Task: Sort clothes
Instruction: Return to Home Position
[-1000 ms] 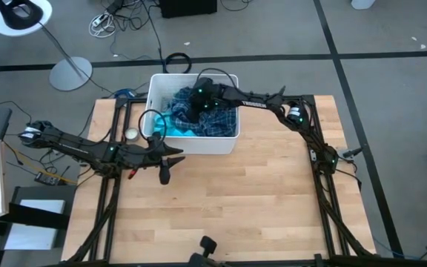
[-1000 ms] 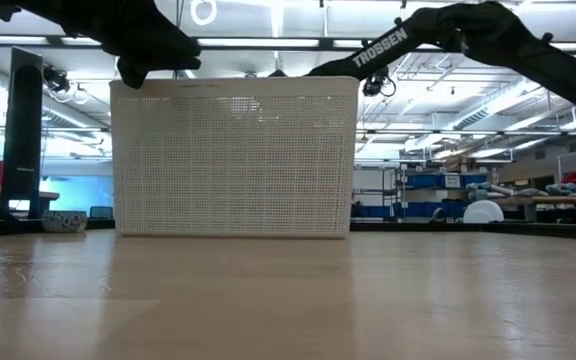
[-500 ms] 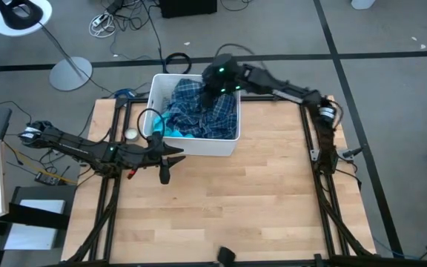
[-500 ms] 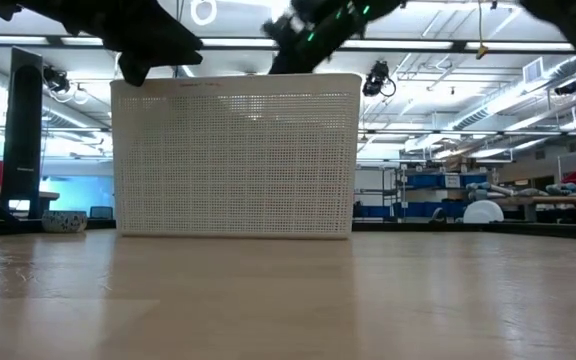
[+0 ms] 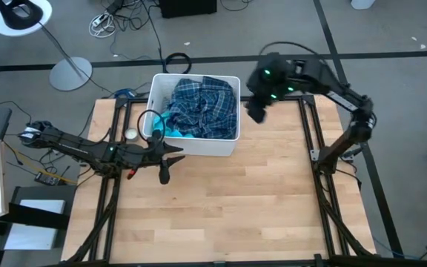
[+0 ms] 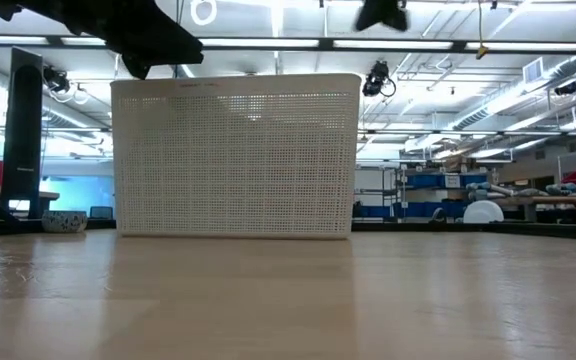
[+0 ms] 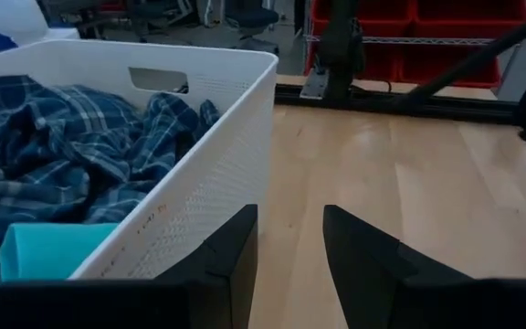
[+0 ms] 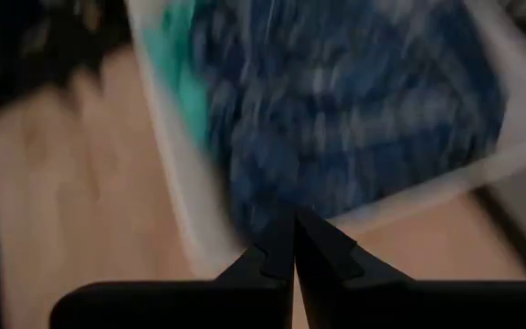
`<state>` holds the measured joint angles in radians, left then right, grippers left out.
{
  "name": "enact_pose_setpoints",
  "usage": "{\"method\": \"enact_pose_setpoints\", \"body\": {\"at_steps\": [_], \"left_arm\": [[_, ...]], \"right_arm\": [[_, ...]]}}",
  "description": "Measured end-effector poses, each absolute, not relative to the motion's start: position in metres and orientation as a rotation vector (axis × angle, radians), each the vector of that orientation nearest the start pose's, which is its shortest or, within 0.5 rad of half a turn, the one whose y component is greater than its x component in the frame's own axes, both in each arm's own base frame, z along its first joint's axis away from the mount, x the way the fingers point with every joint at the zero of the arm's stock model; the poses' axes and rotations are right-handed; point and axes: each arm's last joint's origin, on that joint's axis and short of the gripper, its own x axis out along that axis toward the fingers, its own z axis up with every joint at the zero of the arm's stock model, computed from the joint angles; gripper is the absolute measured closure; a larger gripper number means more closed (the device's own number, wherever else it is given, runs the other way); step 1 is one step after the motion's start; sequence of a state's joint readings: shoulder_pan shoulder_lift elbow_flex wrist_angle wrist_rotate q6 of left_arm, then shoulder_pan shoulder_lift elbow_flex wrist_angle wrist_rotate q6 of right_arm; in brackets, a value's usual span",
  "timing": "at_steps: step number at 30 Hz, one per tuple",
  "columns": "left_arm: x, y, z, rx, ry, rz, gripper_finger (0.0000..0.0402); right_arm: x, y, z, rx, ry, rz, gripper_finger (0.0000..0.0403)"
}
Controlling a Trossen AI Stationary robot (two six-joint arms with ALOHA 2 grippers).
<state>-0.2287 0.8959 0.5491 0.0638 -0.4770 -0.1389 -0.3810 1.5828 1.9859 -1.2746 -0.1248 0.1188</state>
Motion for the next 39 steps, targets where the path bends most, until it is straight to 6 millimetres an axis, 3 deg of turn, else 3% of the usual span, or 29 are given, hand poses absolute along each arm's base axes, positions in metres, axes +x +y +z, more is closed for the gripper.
{"method": "enact_pose_setpoints", "body": {"at_steps": [5,9,12,16,23,28,33,39], "left_arm": [[0.192,-0.034,0.252,-0.138,0.298,0.186,0.027],[0.192,-0.038,0.25,-0.189,0.341,0.063,0.027],[0.185,-0.036,0.242,-0.252,0.441,0.086,0.027],[0.168,-0.029,0.231,-0.308,0.567,0.258,0.027],[0.159,-0.03,0.237,-0.251,0.532,0.242,0.027],[0.146,-0.032,0.22,-0.333,0.51,0.202,0.027],[0.136,-0.03,0.217,-0.38,0.501,0.216,0.027],[0.123,-0.025,0.206,-0.454,0.601,0.342,0.027]], "right_arm": [[0.233,-0.071,0.443,0.301,0.931,-0.22,0.0389],[0.216,-0.051,0.428,0.257,0.935,-0.164,0.0391],[0.205,-0.041,0.406,0.254,0.913,-0.141,0.0394],[0.196,-0.034,0.366,0.262,0.851,-0.125,0.0394],[0.186,-0.028,0.281,0.286,0.71,-0.056,0.0397],[0.181,-0.026,0.23,0.365,0.666,-0.044,0.0396],[0.178,-0.025,0.201,0.408,0.62,-0.055,0.0394],[0.179,-0.025,0.194,0.391,0.544,-0.037,0.0397]]}}
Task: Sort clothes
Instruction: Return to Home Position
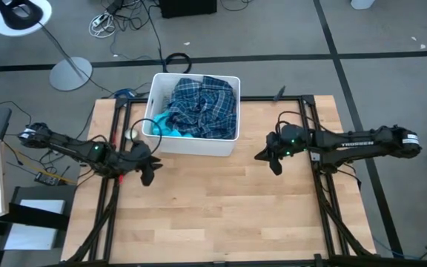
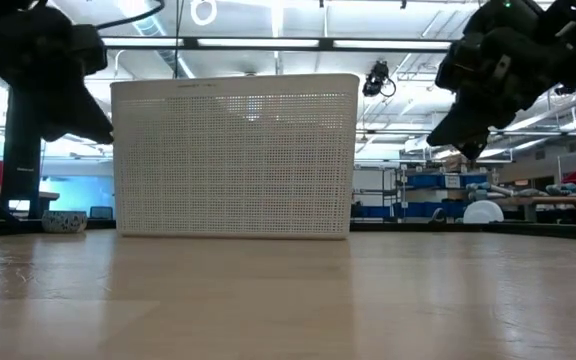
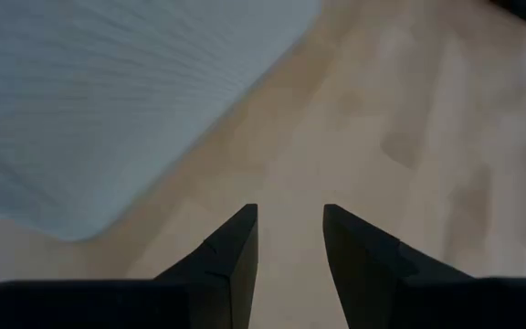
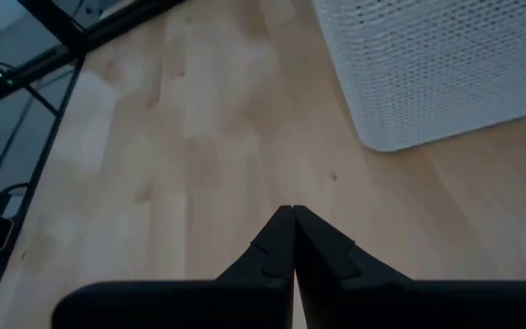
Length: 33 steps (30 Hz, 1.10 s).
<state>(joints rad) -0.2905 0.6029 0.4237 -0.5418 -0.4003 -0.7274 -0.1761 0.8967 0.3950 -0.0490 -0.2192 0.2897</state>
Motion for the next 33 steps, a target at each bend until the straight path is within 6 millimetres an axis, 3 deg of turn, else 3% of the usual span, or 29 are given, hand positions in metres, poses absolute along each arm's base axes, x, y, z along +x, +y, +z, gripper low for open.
{"method": "enact_pose_setpoints", "body": {"at_steps": [5,10,12,16,23,29,33], "left_arm": [[0.126,-0.023,0.196,-0.394,0.54,0.394,0.027],[0.128,-0.015,0.167,-0.366,0.51,0.417,0.027],[0.131,-0.013,0.16,-0.355,0.468,0.348,0.027],[0.14,-0.008,0.162,-0.336,0.312,0.146,0.027],[0.147,-0.002,0.171,-0.242,0.205,-0.055,0.027],[0.148,-0.002,0.172,-0.191,0.185,-0.072,0.027],[0.142,-0.002,0.162,-0.183,0.094,-0.076,0.027]], "right_arm": [[0.18,-0.026,0.196,0.361,0.524,-0.021,0.0393],[0.181,-0.026,0.199,0.349,0.492,-0.008,0.0392],[0.182,-0.026,0.199,0.347,0.484,-0.006,0.0392],[0.182,-0.026,0.2,0.347,0.479,-0.005,0.0392],[0.183,-0.026,0.202,0.344,0.458,0.005,0.0395],[0.183,-0.025,0.202,0.354,0.461,0.049,0.0395],[0.183,-0.024,0.202,0.355,0.459,0.058,0.0394]]}}
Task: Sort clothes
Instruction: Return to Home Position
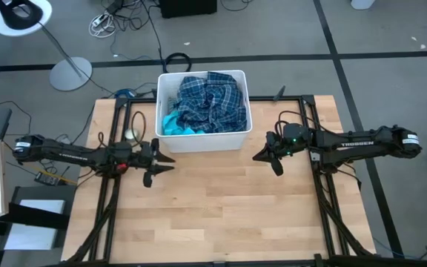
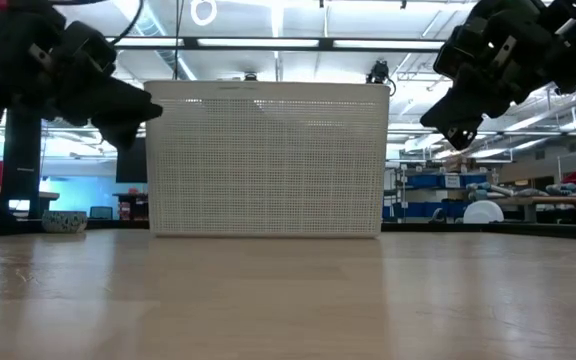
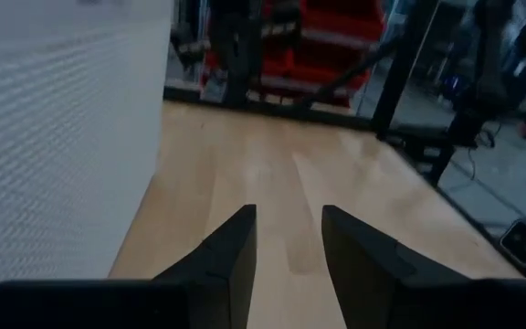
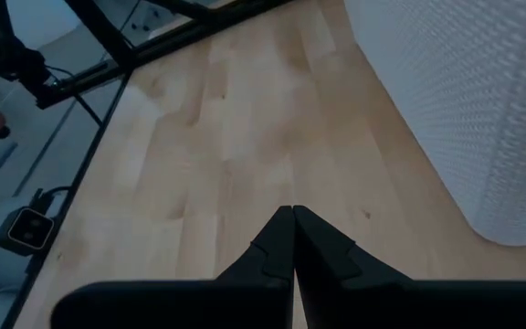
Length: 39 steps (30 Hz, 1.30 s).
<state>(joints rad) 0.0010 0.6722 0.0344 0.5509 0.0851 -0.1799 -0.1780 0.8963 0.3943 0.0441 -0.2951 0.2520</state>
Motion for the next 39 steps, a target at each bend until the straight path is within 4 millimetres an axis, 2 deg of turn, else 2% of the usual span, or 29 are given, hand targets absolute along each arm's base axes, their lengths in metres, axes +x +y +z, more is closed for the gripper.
{"method": "enact_pose_setpoints", "body": {"at_steps": [9,18,30,39], "left_arm": [[0.137,-0.001,0.157,-0.223,0.09,-0.029,0.027],[0.124,-0.001,0.164,-0.236,0.042,-0.021,0.027],[0.098,-0.001,0.168,-0.213,-0.023,-0.03,0.027],[0.097,-0.002,0.168,-0.219,-0.018,-0.04,0.027]], "right_arm": [[0.181,-0.024,0.206,0.357,0.441,0.091,0.0394],[0.161,-0.02,0.22,0.304,0.336,0.11,0.0396],[0.13,-0.021,0.197,0.31,0.229,0.061,0.0396],[0.121,-0.023,0.185,0.287,0.192,0.009,0.0396]]}}
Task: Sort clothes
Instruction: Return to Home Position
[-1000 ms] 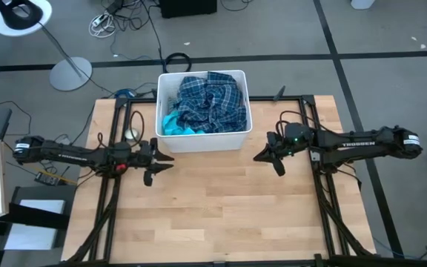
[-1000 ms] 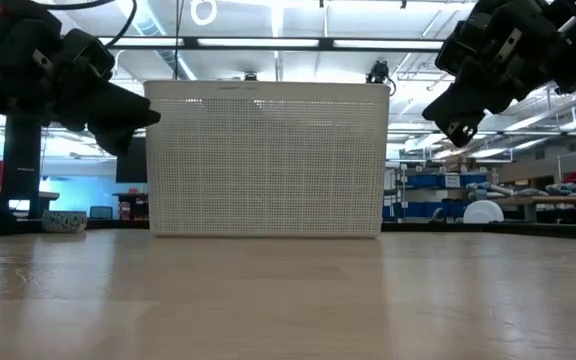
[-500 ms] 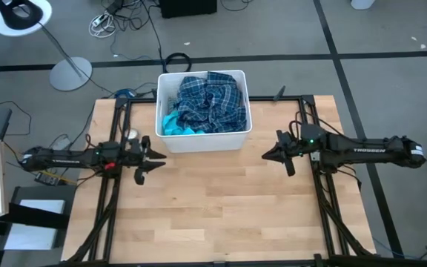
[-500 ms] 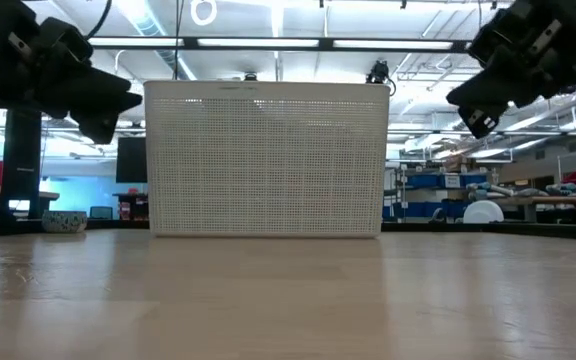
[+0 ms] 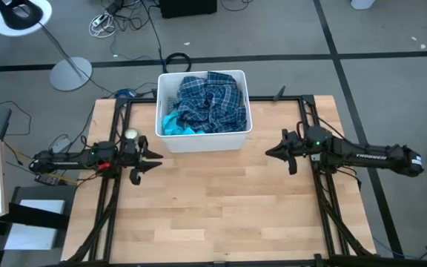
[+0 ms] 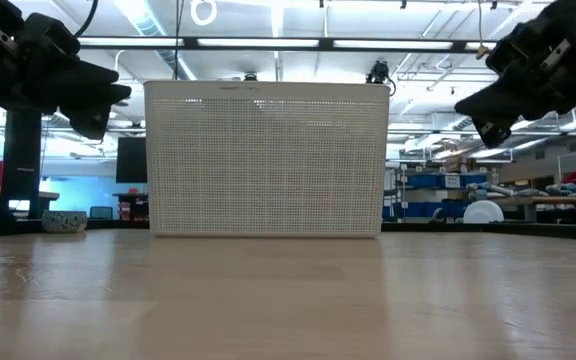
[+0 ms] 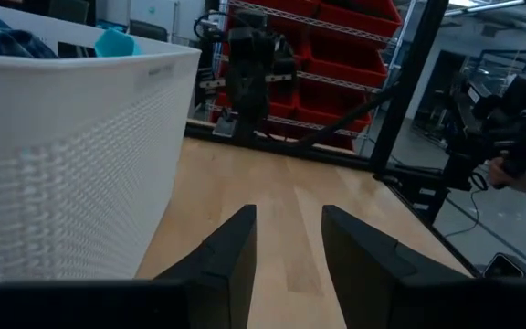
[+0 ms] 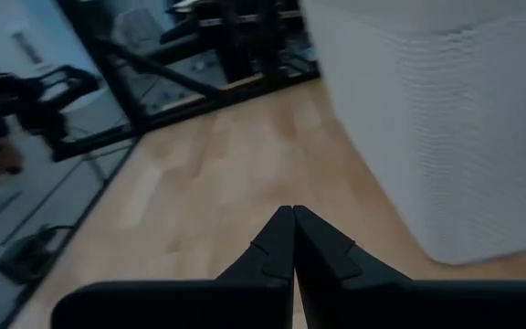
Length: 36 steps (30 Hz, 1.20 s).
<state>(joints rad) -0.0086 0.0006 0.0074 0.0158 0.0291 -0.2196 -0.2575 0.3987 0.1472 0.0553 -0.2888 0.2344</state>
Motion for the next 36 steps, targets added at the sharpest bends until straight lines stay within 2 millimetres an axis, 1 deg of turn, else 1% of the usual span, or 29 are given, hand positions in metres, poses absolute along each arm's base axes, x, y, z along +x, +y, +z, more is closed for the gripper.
{"method": "enact_pose_setpoints", "body": {"at_steps": [5,11,14,18,22,26,31,36], "left_arm": [[0.097,-0.002,0.167,-0.22,-0.018,-0.039,0.027],[0.097,-0.002,0.167,-0.218,-0.018,-0.039,0.027],[0.097,-0.002,0.167,-0.218,-0.018,-0.04,0.027],[0.097,-0.002,0.167,-0.217,-0.018,-0.04,0.027],[0.097,-0.002,0.167,-0.217,-0.018,-0.04,0.027],[0.097,-0.002,0.167,-0.217,-0.017,-0.041,0.027],[0.097,-0.002,0.167,-0.217,-0.017,-0.042,0.027],[0.097,-0.002,0.167,-0.215,-0.016,-0.041,0.027]], "right_arm": [[0.117,-0.027,0.173,0.272,0.166,-0.118,0.0395],[0.112,-0.028,0.159,0.282,0.079,-0.198,0.0396],[0.109,-0.028,0.161,0.297,0.051,-0.222,0.0396],[0.104,-0.026,0.166,0.274,-0.007,-0.22,0.0394],[0.099,-0.025,0.166,0.27,-0.02,-0.249,0.0396],[0.095,-0.021,0.172,0.26,-0.088,-0.211,0.0396],[0.096,-0.016,0.169,0.298,-0.061,-0.191,0.0397],[0.097,-0.008,0.17,0.313,-0.069,-0.161,0.0397]]}}
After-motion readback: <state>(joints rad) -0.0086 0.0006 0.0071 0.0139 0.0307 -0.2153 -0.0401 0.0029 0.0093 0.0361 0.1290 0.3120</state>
